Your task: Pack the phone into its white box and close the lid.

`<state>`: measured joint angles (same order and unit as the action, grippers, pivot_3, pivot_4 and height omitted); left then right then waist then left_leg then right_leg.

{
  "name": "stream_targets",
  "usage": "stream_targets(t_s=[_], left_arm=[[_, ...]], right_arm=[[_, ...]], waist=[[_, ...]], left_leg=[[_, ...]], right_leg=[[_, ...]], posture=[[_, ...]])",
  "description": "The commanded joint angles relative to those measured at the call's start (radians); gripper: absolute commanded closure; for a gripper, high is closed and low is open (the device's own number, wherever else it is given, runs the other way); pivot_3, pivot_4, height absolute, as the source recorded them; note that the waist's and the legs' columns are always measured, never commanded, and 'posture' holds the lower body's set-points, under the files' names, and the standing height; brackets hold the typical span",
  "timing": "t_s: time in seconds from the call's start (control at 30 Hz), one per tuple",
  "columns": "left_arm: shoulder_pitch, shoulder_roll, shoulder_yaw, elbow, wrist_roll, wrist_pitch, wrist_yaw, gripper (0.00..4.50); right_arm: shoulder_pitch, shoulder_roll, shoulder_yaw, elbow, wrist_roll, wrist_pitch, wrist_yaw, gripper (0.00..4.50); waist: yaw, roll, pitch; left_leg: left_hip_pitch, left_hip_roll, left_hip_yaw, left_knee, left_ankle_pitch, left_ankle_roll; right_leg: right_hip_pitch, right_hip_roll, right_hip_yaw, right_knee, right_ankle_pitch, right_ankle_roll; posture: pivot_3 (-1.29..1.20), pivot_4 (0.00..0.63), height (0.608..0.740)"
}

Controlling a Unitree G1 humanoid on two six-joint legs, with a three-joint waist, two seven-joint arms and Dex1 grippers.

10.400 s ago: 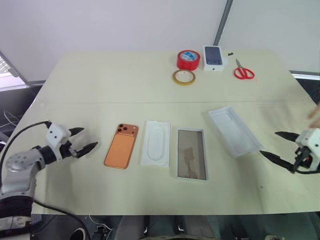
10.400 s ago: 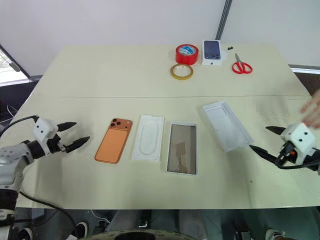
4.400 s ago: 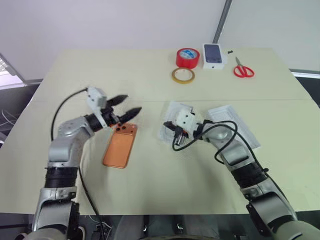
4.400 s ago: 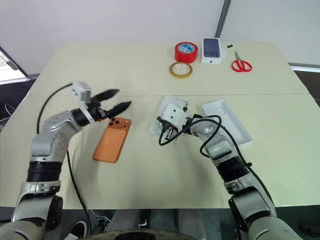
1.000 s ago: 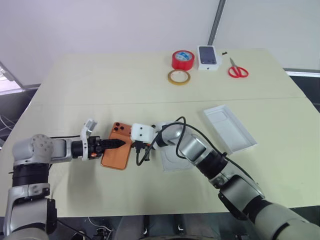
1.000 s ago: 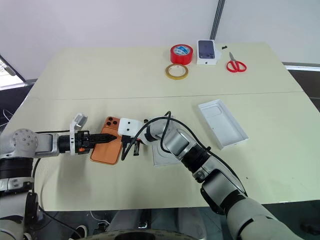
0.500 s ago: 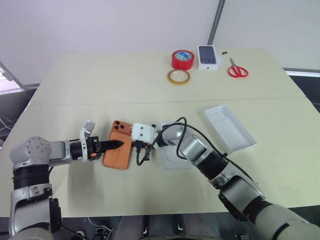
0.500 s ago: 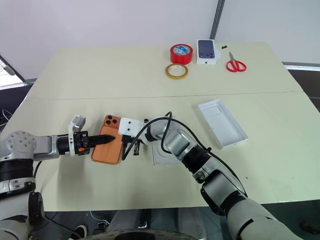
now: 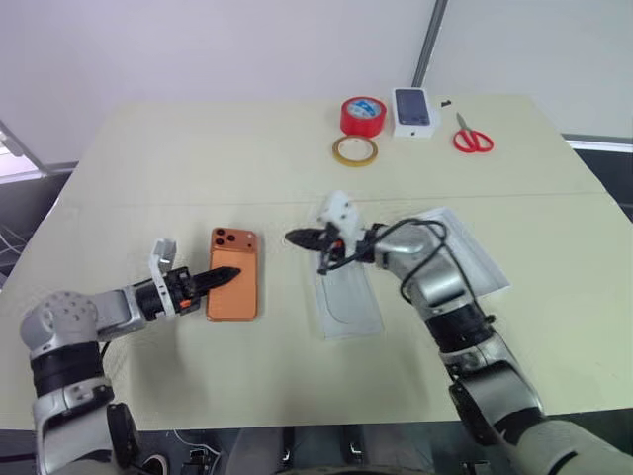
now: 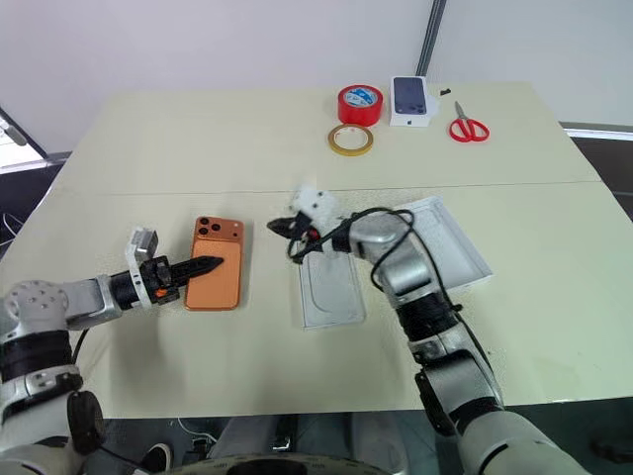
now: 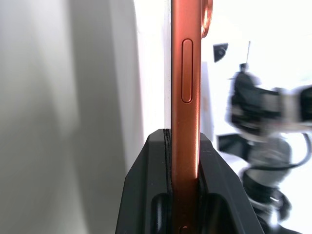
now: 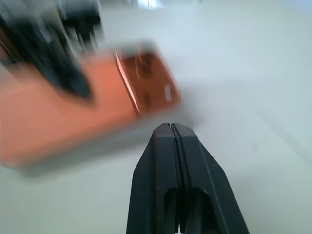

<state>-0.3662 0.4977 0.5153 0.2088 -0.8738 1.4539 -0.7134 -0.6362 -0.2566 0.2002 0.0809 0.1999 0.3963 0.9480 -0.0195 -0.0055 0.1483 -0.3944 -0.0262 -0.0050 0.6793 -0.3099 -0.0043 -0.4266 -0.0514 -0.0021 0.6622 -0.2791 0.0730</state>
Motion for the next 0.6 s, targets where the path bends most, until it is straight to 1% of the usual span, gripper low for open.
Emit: stream_targets(t_s=[0.03,0.07,0.13,0.2,0.23,0.3,0.33,0.43,0.57,0.6], left_arm=[[0.054,0.014,-0.042,-0.112,-0.017,-0.059,-0.035,4.5],[0.062,0.015,-0.048,-0.119,-0.024,-0.059,-0.036,4.5],[0.028,-0.006,0.004,-0.082,-0.079,0.008,-0.018,4.5],[-0.018,-0.018,0.059,-0.025,-0.126,0.085,-0.009,4.5],[-0.03,-0.024,0.069,-0.019,-0.129,0.087,0.005,4.5],[-0.046,-0.037,0.087,-0.014,-0.133,0.096,0.03,4.5],[-0.056,-0.045,0.095,-0.011,-0.139,0.105,0.04,4.5],[-0.086,-0.077,0.106,-0.008,-0.149,0.115,0.074,4.5],[-0.096,-0.09,0.09,-0.027,-0.149,0.092,0.091,4.5],[-0.097,-0.093,0.089,-0.026,-0.148,0.082,0.096,4.5]], right_arm=[[0.102,-0.119,-0.037,-0.17,0.106,0.028,0.132,3.95],[0.141,-0.156,-0.04,-0.214,0.127,0.011,0.171,3.6],[0.223,-0.249,-0.048,-0.29,0.173,0.027,0.244,2.66],[0.298,-0.336,-0.04,-0.332,0.134,-0.055,0.285,1.57],[0.327,-0.358,-0.052,-0.356,0.145,-0.068,0.294,1.09],[0.347,-0.371,-0.073,-0.382,0.179,-0.056,0.281,1.09],[0.363,-0.387,-0.065,-0.384,0.158,-0.088,0.285,1.09],[0.428,-0.441,-0.003,-0.366,0.037,-0.266,0.311,1.09],[0.458,-0.455,0.041,-0.318,-0.037,-0.394,0.302,1.09],[0.458,-0.454,0.048,-0.303,-0.052,-0.417,0.296,1.31]], waist=[[0.004,0.0,0.0],[0.01,0.0,0.0],[0.01,0.0,0.0],[0.009,-0.001,0.001],[0.008,-0.001,0.002],[0.001,-0.002,0.002],[-0.002,-0.002,0.002],[0.008,-0.002,0.002],[0.01,-0.006,0.004],[0.009,-0.006,0.004]], left_leg=[[0.0,0.0,0.0,-0.001,0.0,0.0],[0.0,0.0,0.0,-0.001,-0.001,0.001],[0.0,0.0,0.0,-0.002,-0.001,0.002],[-0.001,0.0,0.0,-0.002,-0.001,0.002],[-0.001,0.0,0.0,-0.002,-0.001,0.002],[-0.001,0.0,0.0,-0.001,-0.001,0.002],[0.0,0.001,0.0,-0.001,-0.001,0.002],[0.0,0.001,0.0,-0.002,-0.001,0.002],[0.0,0.001,0.0,-0.001,-0.001,0.002],[0.0,0.001,0.0,-0.001,-0.001,0.002]], right_leg=[[0.0,0.0,0.0,-0.001,0.0,0.0],[0.001,0.0,0.0,-0.001,0.0,0.0],[0.001,-0.001,0.0,-0.003,0.0,0.0],[0.001,-0.001,0.0,-0.005,0.0,0.0],[0.002,-0.001,0.0,-0.005,0.0,0.0],[0.002,0.0,0.0,-0.005,0.0,0.0],[0.001,0.0,0.0,-0.005,0.0,0.0],[0.002,0.0,0.0,-0.004,0.0,0.0],[0.002,0.0,0.0,-0.005,0.0,0.0],[0.002,0.0,0.0,-0.005,0.0,0.0]], posture=[[0.0,0.15,0.74],[0.0,0.15,0.74],[0.0,0.15,0.74],[0.0,0.15,0.74],[0.0,0.15,0.74],[0.0,0.15,0.74],[0.0,0.15,0.74],[0.0,0.15,0.74],[0.0,0.15,0.74],[0.0,0.15,0.74]])
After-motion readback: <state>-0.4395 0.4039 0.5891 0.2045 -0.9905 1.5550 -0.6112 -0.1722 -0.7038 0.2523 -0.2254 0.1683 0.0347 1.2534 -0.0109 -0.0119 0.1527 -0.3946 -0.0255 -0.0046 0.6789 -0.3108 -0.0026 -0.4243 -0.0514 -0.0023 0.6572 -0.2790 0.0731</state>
